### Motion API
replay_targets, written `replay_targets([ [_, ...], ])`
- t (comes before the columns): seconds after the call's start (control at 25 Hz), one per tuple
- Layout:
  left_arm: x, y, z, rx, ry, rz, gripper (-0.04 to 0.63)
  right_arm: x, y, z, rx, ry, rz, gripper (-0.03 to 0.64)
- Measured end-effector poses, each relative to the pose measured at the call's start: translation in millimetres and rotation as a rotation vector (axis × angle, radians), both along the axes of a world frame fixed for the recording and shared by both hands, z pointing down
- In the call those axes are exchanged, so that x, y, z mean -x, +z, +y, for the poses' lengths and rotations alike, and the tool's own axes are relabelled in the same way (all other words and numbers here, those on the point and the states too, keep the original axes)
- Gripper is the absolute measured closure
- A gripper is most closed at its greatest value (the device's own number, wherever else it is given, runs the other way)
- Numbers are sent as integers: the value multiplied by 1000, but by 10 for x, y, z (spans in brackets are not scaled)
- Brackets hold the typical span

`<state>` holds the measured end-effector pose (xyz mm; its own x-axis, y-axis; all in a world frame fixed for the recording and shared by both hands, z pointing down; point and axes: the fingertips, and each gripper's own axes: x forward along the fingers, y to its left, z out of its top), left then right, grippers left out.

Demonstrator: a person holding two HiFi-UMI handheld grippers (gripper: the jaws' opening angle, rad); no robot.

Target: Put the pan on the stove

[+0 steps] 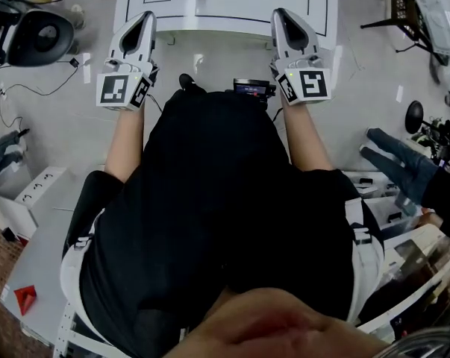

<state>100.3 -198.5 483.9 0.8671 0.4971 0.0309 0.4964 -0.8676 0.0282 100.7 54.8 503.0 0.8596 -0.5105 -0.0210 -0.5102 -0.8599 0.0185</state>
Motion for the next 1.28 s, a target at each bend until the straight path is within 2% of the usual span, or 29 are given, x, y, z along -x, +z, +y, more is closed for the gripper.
replay_targets([
  [0.16,295,58,105,19,-49,-16,577,201,179,220,-14,-7,-28,581],
  [0.44,882,53,375,-15,-104,-35,577,637,365,507,-52,-46,-65,583],
  [0.68,1218,55,308,-45,-116,-46,577,898,446,431,-68,-68,-74,583],
  [1.04,1229,93,89,-5,-24,-26,577,1144,512,293,-34,64,-89,584],
  [1.28,1156,0,-281,14,55,-19,577,1179,361,-98,-34,136,-96,584],
])
